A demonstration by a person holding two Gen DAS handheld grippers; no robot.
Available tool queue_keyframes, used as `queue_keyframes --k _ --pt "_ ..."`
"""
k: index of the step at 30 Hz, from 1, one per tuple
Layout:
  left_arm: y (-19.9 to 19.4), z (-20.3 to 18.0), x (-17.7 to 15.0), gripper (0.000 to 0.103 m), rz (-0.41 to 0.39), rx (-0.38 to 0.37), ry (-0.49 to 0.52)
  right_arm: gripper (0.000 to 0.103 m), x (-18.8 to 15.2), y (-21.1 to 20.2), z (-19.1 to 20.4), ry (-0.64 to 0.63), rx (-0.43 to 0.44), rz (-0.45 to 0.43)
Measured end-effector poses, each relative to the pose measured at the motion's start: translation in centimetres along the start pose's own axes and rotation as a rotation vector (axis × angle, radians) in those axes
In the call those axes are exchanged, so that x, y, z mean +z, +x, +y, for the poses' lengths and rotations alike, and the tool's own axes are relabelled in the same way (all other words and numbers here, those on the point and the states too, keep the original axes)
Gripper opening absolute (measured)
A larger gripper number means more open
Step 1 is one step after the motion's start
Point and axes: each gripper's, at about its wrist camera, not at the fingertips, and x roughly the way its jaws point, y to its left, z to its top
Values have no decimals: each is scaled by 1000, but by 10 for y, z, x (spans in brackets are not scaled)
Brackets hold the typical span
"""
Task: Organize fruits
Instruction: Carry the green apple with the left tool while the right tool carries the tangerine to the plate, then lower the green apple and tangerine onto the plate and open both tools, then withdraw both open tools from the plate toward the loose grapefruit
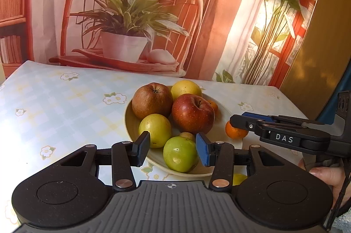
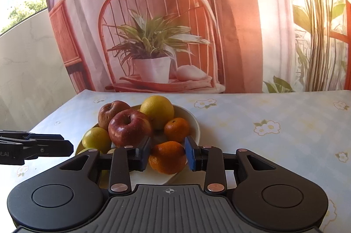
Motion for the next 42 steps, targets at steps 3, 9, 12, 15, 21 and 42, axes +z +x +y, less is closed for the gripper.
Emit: queue_keyframes --k 3,9,12,15,21,42 --pt "-2 3 1 49 -8 6 -11 30 4 17 7 -49 -19 33" --pt "-7 9 -1 49 -14 20 -31 27 5 32 15 -106 -59 42" --pt "-9 11 -2 49 -12 25 -36 32 7 34 17 -123 -83 41" --pt "-12 12 -3 49 -15 28 -36 43 7 26 17 -116 -86 25" --pt "-22 10 -9 49 -16 31 -37 44 5 -1 11 -67 -92 -9" --pt "-68 -13 -54 49 19 -2 -5 44 -71 -96 23 33 -111 45"
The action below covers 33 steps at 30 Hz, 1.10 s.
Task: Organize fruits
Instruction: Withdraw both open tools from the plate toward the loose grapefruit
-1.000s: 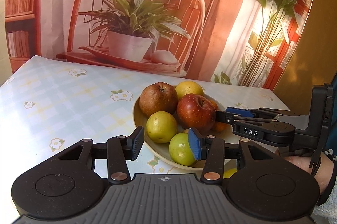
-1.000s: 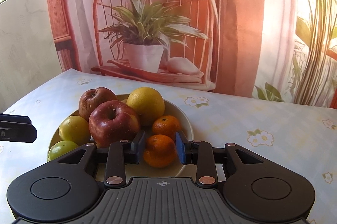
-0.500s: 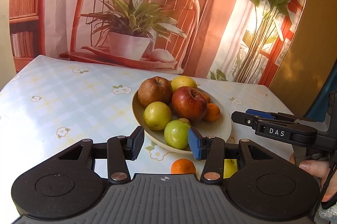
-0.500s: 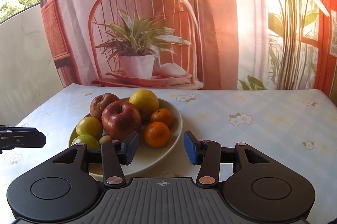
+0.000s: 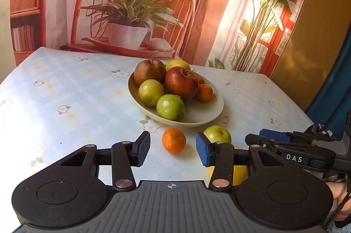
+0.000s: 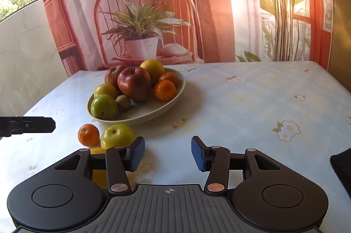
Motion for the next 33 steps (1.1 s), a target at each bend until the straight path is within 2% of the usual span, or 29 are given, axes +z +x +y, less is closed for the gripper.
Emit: queue_keyframes --k 10,33 --pt "0 -2 -14 49 32 -16 -27 44 -27 -18 25 -174 -12 85" --pt "2 6 -17 49 42 3 -76 43 -20 -4 43 -297 27 160"
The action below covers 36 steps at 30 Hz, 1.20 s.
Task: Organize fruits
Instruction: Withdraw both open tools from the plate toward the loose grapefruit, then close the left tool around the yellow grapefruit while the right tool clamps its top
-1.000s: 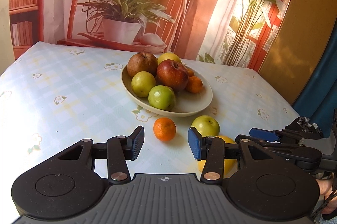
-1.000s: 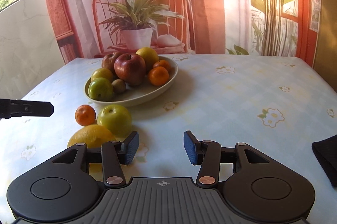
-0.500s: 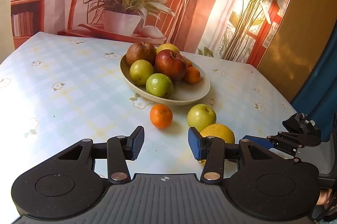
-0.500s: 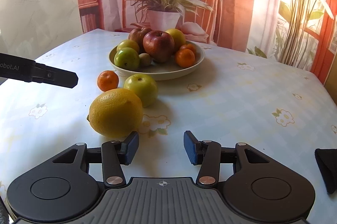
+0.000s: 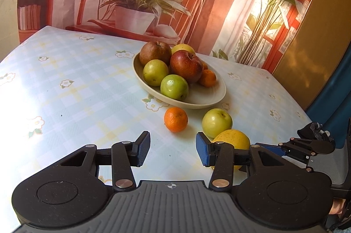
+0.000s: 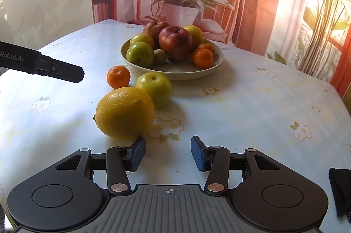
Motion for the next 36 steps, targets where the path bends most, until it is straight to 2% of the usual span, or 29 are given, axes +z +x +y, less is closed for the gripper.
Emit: queue_keyframes --k 14,20,23,25,28,30,36 --pt "9 -2 1 49 23 -13 -11 43 5 -2 27 -106 78 9" --pt "18 -13 6 48 49 -59 -23 45 7 0 37 -133 79 2" --pt "25 -19 8 48 79 -112 -45 44 7 -1 34 -123 88 4" --pt "32 -26 8 49 101 -117 -29 43 7 -1 32 -124 90 6" --pt "37 -35 7 49 88 -121 -1 44 7 -3 32 -130 86 6" --pt "39 -39 7 49 96 -135 9 50 8 -5 30 -139 75 4" --pt "50 -52 13 51 119 -163 66 53 13 -9 15 -122 73 -7"
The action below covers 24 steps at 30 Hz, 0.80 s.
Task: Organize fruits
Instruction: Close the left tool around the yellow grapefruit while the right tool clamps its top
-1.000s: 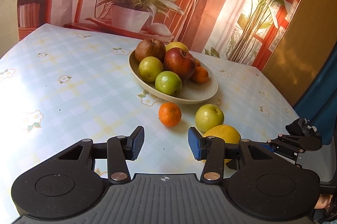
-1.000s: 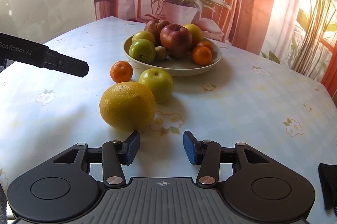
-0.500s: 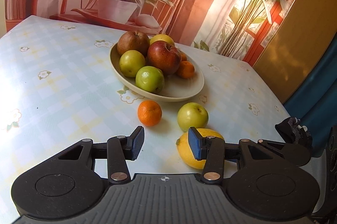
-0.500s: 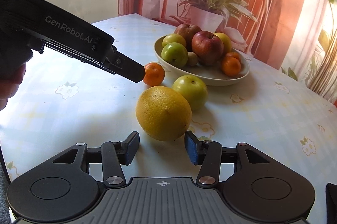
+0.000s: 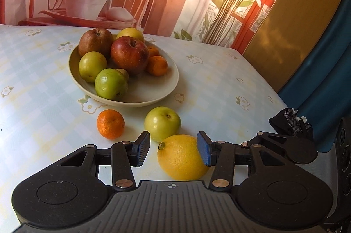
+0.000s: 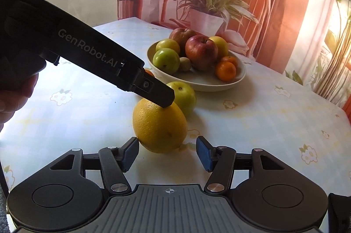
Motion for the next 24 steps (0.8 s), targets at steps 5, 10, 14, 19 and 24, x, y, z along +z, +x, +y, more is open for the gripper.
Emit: queue_keyframes --k 5,10,14,19,24 --pt "10 -10 1 50 36 -57 16 50 0 1 -4 24 11 -8" --pt "12 -13 -4 50 47 -85 25 50 -7 2 -5 50 13 -25" --pt "12 -7 -5 49 52 -117 8 50 -8 1 -5 54 15 -33" --pt "12 -3 -7 49 61 -131 -14 48 -10 2 -10 92 36 -26" --pt "10 0 -10 48 65 -153 -14 49 -12 -1 -8 92 39 -41"
